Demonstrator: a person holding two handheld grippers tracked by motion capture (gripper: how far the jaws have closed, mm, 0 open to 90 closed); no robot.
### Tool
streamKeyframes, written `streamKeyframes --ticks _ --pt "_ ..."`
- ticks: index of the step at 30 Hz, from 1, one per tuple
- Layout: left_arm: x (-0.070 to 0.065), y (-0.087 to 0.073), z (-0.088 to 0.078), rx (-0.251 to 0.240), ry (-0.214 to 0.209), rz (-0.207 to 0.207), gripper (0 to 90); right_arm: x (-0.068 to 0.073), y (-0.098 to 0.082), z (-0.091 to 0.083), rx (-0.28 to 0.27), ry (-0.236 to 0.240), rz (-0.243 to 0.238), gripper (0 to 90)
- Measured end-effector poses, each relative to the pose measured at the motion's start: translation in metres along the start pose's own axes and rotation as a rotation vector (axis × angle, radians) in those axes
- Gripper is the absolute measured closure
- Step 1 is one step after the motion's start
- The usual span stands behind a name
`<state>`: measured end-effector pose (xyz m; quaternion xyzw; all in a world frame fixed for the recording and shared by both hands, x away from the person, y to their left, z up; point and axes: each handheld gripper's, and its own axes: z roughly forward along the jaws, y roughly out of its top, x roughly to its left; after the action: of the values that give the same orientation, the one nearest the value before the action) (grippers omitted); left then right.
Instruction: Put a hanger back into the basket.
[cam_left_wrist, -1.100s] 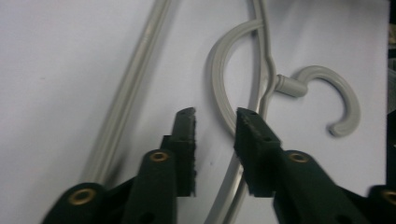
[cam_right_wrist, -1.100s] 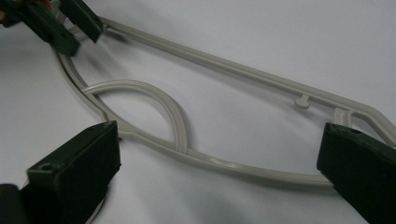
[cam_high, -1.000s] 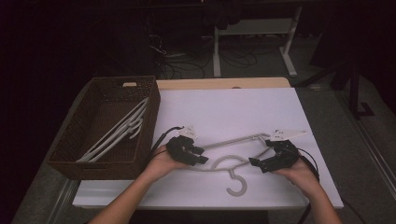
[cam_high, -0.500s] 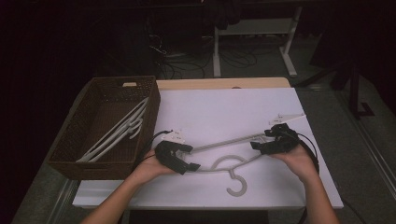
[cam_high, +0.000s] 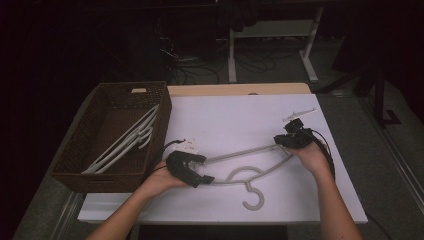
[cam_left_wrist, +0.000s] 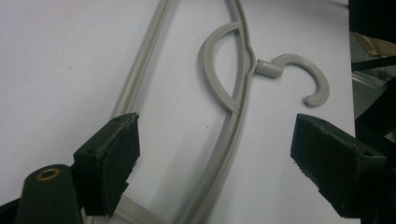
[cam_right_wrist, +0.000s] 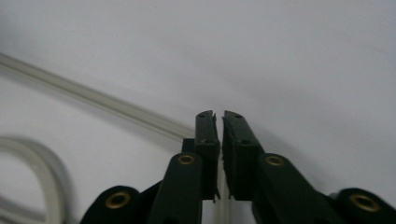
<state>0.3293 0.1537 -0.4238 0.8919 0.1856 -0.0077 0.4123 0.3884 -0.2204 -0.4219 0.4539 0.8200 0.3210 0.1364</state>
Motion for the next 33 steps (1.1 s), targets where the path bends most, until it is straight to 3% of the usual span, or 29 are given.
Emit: streamKeyframes --ticks 14,25,31,33 --pt "-0.001 0.0 0.0 0.001 0.001 0.0 15.8 -0.006 0.001 0.016 0.069 -0.023 -0.01 89.1" --pt "-0.005 0.004 0.01 0.024 -0.023 0.034 17.6 -0.008 0.002 0.023 0.098 -0.018 -0.008 89.3" --pt "-0.008 0.009 0.026 0.088 -0.04 0.085 27.9 -0.007 0.003 0.026 0.111 -0.022 -0.01 89.4" --pt "-0.009 0.011 0.033 0.12 -0.048 0.119 36.5 -0.008 0.003 0.026 0.113 -0.019 -0.008 89.4"
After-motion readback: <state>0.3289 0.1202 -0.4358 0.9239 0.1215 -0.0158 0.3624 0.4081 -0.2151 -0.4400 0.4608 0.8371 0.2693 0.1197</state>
